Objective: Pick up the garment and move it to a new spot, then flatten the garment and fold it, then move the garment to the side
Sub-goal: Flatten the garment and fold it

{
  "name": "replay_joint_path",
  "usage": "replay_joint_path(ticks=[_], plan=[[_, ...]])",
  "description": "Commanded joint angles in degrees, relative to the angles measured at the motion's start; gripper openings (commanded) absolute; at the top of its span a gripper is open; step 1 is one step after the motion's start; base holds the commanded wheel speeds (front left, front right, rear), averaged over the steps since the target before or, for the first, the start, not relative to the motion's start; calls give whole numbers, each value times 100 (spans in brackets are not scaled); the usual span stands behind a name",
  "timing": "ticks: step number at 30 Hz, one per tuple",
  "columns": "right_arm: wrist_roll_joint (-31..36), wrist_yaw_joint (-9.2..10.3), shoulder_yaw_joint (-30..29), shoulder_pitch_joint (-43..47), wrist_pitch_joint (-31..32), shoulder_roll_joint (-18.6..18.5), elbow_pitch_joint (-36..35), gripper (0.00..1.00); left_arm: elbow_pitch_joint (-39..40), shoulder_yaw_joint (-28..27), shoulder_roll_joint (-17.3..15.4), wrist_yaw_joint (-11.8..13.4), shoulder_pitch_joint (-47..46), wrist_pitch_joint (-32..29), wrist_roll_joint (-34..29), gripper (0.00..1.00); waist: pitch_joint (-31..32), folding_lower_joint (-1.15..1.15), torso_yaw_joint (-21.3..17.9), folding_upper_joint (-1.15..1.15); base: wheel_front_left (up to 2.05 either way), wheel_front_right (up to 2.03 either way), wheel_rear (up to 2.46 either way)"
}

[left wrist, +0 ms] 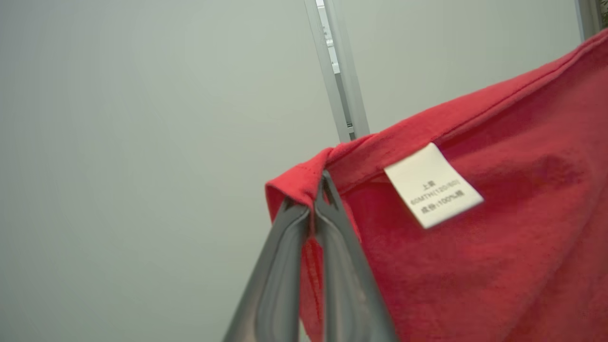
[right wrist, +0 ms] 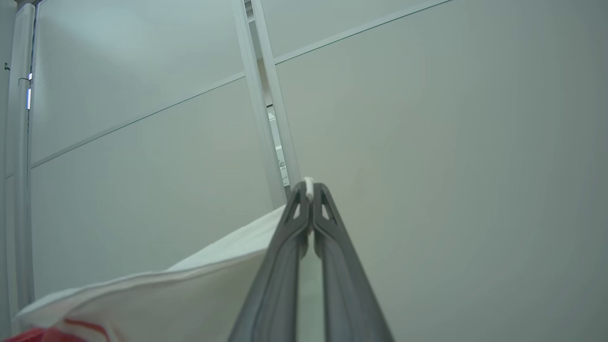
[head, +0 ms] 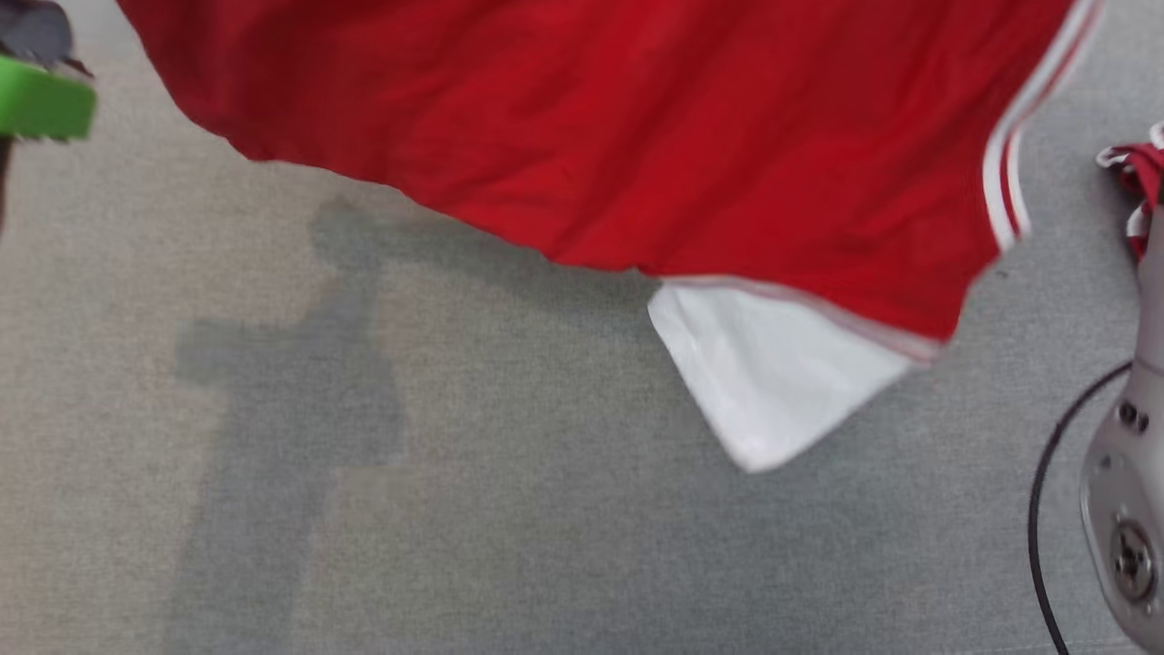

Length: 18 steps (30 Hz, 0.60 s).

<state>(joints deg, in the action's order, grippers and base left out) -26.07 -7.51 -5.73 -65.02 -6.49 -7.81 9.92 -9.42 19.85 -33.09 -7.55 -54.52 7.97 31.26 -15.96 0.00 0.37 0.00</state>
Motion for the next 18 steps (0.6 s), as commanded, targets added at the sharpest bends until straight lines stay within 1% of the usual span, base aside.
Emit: replay_joint_path(ticks=[1,4,6,8,11,14,18], plan=[[126,5,-87,-310,-113,11,147,0,-221,-32,19,15,-229,102,54,0,-636,0,-138,0,0,0,0],[428,9,-220,-843,-366,117,595,0,-770,-73,52,16,-742,327,17,0,-950,0,-222,0,0,0,0],[674,10,-202,-1263,-527,178,826,0,-1135,-104,-7,16,-1194,487,-165,0,-1131,0,-304,0,0,0,0],[809,10,-245,-1557,-661,223,1001,0,-1405,-169,64,16,-1521,585,-172,0,-1222,0,-370,0,0,0,0],[903,10,-320,-1759,-786,273,1171,0,-1672,-325,157,16,-1838,681,-196,0,-1268,0,-425,0,0,0,0],[715,10,-339,-1569,-838,326,1212,0,-1857,-391,281,16,-1578,712,-108,0,-1224,0,-445,0,0,0,0],[354,10,-356,-768,-869,331,1056,0,-1773,-521,405,17,-809,717,-141,0,-1083,0,-440,0,0,0,0]])
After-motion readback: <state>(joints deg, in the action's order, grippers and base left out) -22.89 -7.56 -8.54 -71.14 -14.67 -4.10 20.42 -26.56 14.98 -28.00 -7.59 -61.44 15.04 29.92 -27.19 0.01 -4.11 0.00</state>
